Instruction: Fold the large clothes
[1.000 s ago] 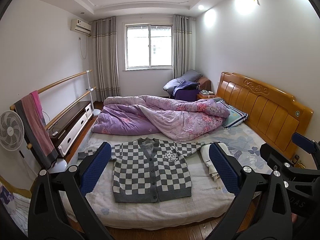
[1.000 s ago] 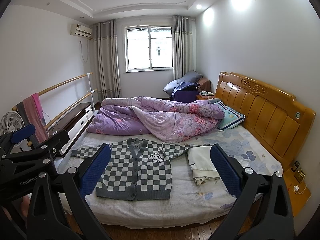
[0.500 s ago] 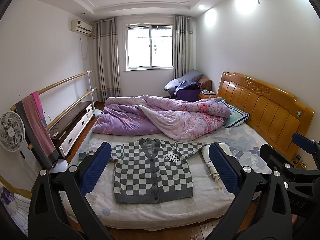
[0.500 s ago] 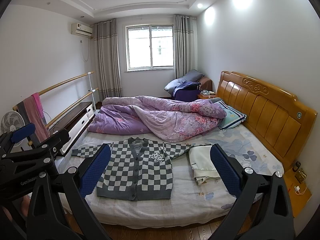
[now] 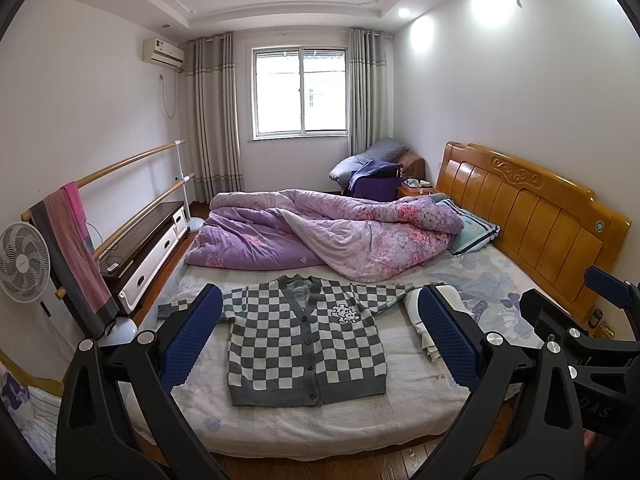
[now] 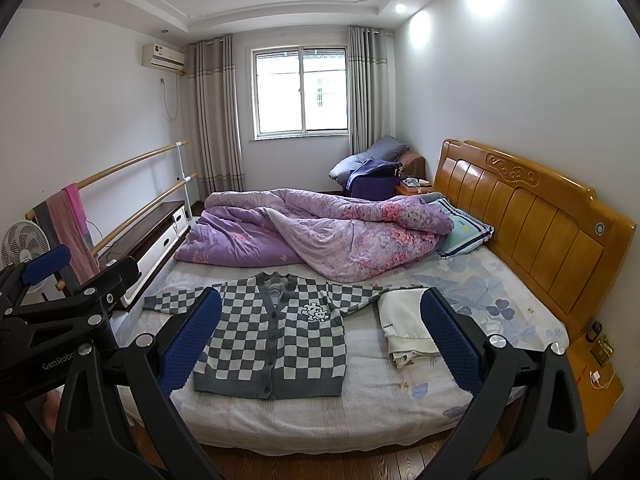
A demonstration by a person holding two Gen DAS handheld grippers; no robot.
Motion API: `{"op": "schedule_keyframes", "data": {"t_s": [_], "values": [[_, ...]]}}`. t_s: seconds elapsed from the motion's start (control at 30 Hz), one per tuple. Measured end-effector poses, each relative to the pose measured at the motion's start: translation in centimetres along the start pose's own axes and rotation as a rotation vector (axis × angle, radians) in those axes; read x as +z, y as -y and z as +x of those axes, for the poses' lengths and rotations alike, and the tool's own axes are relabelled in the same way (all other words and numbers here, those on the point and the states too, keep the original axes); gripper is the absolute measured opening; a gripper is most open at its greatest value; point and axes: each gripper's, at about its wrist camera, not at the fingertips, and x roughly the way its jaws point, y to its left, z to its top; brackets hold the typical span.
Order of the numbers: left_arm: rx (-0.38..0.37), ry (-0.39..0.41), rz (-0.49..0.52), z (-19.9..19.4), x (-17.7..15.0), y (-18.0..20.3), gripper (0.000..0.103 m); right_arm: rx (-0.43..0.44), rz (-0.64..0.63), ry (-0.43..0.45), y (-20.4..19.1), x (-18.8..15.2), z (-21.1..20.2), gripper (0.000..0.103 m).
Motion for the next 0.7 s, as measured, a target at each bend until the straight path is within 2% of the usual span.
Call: {"op": "schedule_keyframes", "data": {"t_s": [0.7], "values": [[-0.003,-0.016,0.000,1.1,-1.0,-1.1,0.098,0.002,0.012,-0.030,-0.4,0.5,0.8,0.096]]}}
